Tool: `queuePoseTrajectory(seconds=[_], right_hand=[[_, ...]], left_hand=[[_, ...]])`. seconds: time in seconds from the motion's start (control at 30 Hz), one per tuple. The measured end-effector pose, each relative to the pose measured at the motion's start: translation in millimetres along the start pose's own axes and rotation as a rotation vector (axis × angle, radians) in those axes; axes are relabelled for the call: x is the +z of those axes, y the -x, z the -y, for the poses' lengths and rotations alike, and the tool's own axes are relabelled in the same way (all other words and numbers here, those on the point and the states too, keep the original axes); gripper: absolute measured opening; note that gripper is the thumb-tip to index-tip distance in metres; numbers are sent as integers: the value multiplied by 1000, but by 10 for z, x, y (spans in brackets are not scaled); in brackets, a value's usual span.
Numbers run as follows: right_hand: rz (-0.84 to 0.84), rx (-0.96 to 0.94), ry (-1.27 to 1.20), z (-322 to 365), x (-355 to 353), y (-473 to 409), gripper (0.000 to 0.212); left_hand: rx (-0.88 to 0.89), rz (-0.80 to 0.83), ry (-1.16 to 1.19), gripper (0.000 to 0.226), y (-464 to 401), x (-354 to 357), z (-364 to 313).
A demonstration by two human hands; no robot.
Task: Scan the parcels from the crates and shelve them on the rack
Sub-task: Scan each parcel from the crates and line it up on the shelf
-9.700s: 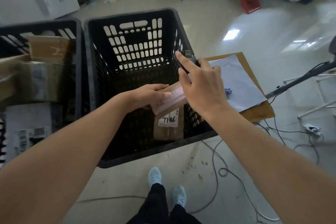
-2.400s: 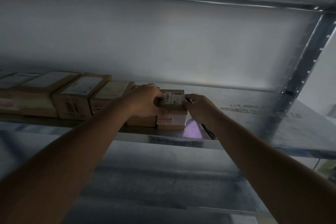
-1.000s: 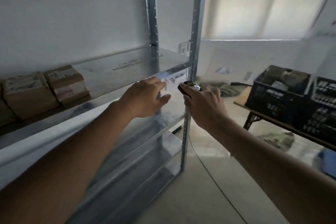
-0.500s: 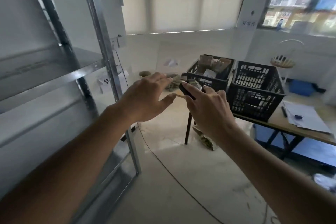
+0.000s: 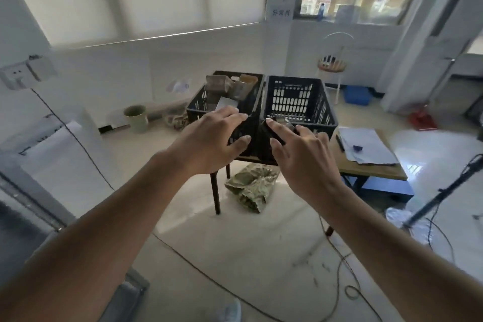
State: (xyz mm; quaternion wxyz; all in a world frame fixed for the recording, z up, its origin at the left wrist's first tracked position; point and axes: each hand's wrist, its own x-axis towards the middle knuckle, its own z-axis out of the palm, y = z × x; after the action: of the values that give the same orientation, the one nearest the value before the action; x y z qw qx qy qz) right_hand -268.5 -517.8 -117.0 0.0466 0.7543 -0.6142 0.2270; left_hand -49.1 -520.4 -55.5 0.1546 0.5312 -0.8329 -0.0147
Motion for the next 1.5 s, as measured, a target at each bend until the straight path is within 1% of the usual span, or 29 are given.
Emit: queuePoseTrajectory(seconds=[0.2, 0.3, 0.43, 0.6, 0.77, 1.0, 1.13, 1.3, 1.37, 1.43, 1.5], right_hand=[[-40, 151, 53, -725, 381, -778, 60], [-53, 218, 94, -1048, 557, -1115, 58], [-42, 306, 89, -1468, 780, -1491, 58], [-16, 355, 57, -2058, 1093, -1936, 57], [8, 356, -1, -2745, 1494, -2356, 55], [86, 351, -99, -3473, 1932, -2917, 54], [117, 364, -145, -3633, 2104, -3132, 52], [153, 386, -251, -3674, 2353, -3324, 51], [166, 416, -240, -3712, 2440, -3391, 50], [169, 445, -215, -3765, 2502, -3439, 50], [157, 467, -204, -3798, 2538, -3491, 50]], left_hand=[[115, 56, 57, 61, -1306, 457, 200], [162, 121, 85, 62, -1876, 690, 300], [195, 203, 120, 61, -2527, 1018, 356], [203, 272, 129, 61, -3335, 1492, 298], [148, 341, 107, 60, -4075, 2095, 199], [-15, 465, 142, 60, -4895, 2854, 152], [-82, 550, 155, 64, -5175, 3213, 237], [-125, 631, 190, 69, -5458, 3640, 383], [-137, 667, 198, 71, -5574, 3821, 438], [-156, 725, 198, 69, -5684, 4025, 472], [-182, 794, 208, 62, -5774, 4231, 492]])
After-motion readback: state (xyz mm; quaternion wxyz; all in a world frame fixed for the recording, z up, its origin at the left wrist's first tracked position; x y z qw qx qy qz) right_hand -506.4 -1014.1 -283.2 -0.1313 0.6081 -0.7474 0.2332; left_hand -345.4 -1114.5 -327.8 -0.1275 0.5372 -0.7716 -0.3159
